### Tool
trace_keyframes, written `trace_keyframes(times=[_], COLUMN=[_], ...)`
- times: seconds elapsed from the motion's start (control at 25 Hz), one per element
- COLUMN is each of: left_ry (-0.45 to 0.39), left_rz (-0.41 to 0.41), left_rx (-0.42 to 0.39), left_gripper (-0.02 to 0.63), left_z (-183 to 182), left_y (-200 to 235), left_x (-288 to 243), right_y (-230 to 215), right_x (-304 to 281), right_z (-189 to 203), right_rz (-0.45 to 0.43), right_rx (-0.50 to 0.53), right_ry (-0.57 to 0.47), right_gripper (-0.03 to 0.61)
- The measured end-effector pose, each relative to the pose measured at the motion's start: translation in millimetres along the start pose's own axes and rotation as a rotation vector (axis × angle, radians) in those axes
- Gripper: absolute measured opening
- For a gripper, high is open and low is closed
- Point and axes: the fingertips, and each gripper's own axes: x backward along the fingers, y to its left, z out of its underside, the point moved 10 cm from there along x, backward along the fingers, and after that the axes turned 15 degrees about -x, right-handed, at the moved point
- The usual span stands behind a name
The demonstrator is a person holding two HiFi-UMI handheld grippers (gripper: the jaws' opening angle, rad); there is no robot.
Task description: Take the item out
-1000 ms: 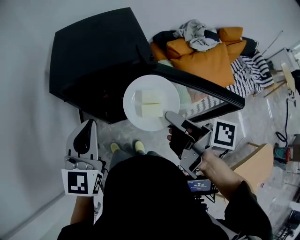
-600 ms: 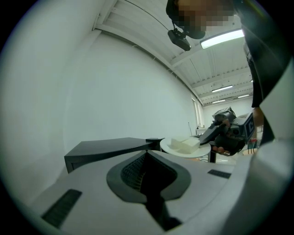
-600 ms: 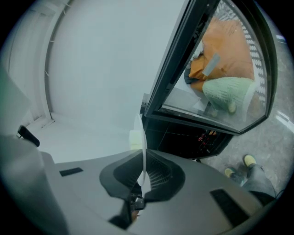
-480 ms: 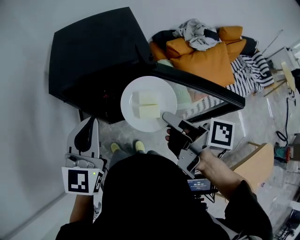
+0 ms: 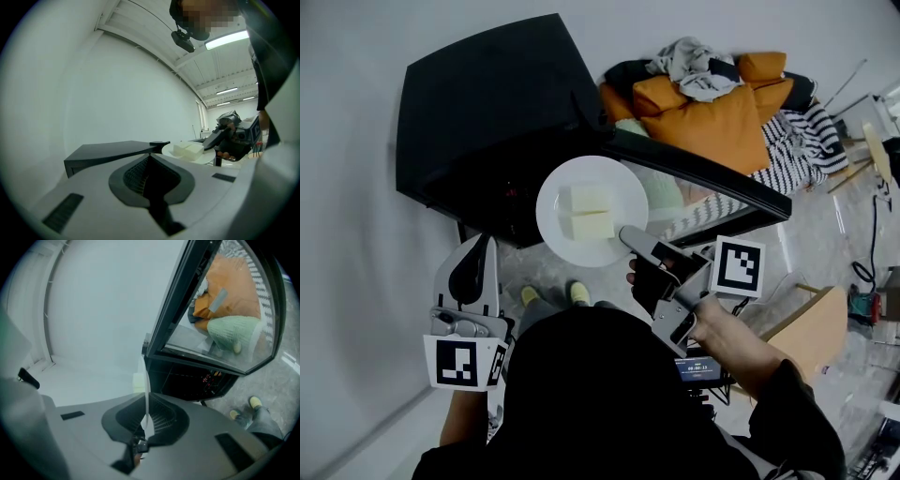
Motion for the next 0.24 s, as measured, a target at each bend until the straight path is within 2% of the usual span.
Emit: trace_keyframes(times=[0.24], left_ry=[0.005], left_rz=[-0.008], left_rx=[-0.006], left_gripper=[0.009], left_z=[-5.8], left_y=[4.3], left_x=[2.0], right_y=[5.6], right_x=[-3.7], right_z=[-0.4], right_rz=[-0.007], right_rx=[0.009], right_ry=[0.014], right_gripper=[0.017])
